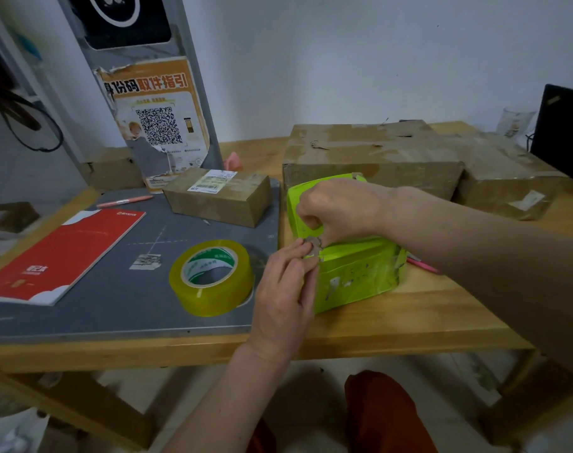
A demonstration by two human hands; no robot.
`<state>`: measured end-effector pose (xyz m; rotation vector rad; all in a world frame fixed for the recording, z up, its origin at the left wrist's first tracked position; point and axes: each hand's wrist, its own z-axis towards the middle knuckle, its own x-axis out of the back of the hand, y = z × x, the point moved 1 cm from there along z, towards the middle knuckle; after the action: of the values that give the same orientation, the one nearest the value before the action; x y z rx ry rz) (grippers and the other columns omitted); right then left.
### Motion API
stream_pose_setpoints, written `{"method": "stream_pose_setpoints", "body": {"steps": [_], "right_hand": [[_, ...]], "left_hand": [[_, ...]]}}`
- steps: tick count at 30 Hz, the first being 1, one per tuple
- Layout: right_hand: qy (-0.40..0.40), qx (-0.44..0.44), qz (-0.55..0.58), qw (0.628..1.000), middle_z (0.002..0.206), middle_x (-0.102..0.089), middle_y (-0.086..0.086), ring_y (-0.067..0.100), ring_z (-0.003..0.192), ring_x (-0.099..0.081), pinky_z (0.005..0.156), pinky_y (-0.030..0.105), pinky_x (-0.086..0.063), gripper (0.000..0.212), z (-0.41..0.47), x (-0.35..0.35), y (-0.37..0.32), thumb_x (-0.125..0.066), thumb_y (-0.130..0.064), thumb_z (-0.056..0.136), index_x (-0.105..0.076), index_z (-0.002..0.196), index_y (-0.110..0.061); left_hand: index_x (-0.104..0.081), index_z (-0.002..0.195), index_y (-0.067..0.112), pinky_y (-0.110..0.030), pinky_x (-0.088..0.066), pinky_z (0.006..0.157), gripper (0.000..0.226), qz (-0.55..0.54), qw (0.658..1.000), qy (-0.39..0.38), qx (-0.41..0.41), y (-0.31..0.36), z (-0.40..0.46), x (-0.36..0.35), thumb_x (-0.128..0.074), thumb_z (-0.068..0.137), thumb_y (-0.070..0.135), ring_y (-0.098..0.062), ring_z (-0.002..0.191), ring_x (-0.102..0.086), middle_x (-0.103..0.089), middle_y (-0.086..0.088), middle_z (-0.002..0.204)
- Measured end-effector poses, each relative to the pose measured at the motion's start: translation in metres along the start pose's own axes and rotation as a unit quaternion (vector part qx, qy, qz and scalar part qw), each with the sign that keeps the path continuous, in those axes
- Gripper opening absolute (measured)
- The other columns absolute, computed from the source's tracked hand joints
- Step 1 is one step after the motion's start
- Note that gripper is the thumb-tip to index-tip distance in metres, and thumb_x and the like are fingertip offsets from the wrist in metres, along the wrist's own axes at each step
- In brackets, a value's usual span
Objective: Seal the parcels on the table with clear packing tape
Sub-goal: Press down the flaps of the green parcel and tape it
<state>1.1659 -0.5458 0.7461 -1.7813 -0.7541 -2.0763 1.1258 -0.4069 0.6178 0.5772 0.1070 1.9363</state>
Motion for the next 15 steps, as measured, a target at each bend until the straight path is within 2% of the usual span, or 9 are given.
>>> {"method": "stream_pose_setpoints", "body": {"steps": [4,9,12,15], "right_hand": [[0.009,-0.002,0.003,1.0,0.099,-0.064,0.003,0.024,0.096,-0.058,0.066,0.027,-0.028,0.022,-0.004,0.0,0.001,-0.068,-0.032,0.084,-0.065,0.099,-0.016],[0.019,-0.007,0.042,0.999,0.094,-0.066,0.0,0.021,0.093,-0.058,0.067,0.024,-0.029,0.022,-0.008,0.001,0.002,-0.068,-0.028,0.083,-0.068,0.102,-0.018],[0.024,-0.012,0.07,0.997,0.095,-0.07,0.002,0.023,0.093,-0.06,0.071,0.027,-0.039,0.02,-0.011,-0.001,0.002,-0.067,-0.021,0.082,-0.072,0.101,-0.016],[0.04,0.0,0.092,0.995,0.096,-0.071,0.008,0.029,0.094,-0.063,0.08,0.04,-0.05,0.016,-0.017,-0.007,0.001,-0.066,-0.015,0.083,-0.075,0.097,-0.012]], "left_hand": [[-0.069,0.097,-0.003,-0.034,-0.051,0.1,0.013,-0.005,1.0,-0.008,0.005,0.001,0.0,-0.001,-0.06,0.095,0.006,-0.024,0.118,-0.062,-0.067,-0.016,0.111],[-0.069,0.099,-0.002,-0.032,-0.049,0.102,0.014,0.0,1.0,-0.009,0.007,0.003,0.0,-0.001,-0.059,0.095,0.007,-0.024,0.117,-0.061,-0.066,-0.015,0.112],[-0.068,0.106,0.0,-0.029,-0.047,0.104,0.016,0.005,1.0,-0.016,0.018,0.003,-0.001,0.0,-0.06,0.094,0.006,-0.021,0.119,-0.06,-0.066,-0.013,0.116],[-0.066,0.119,0.0,-0.026,-0.043,0.107,0.027,0.005,0.999,-0.023,0.031,0.003,-0.002,0.001,-0.059,0.095,0.009,-0.018,0.122,-0.057,-0.064,-0.012,0.123]]}}
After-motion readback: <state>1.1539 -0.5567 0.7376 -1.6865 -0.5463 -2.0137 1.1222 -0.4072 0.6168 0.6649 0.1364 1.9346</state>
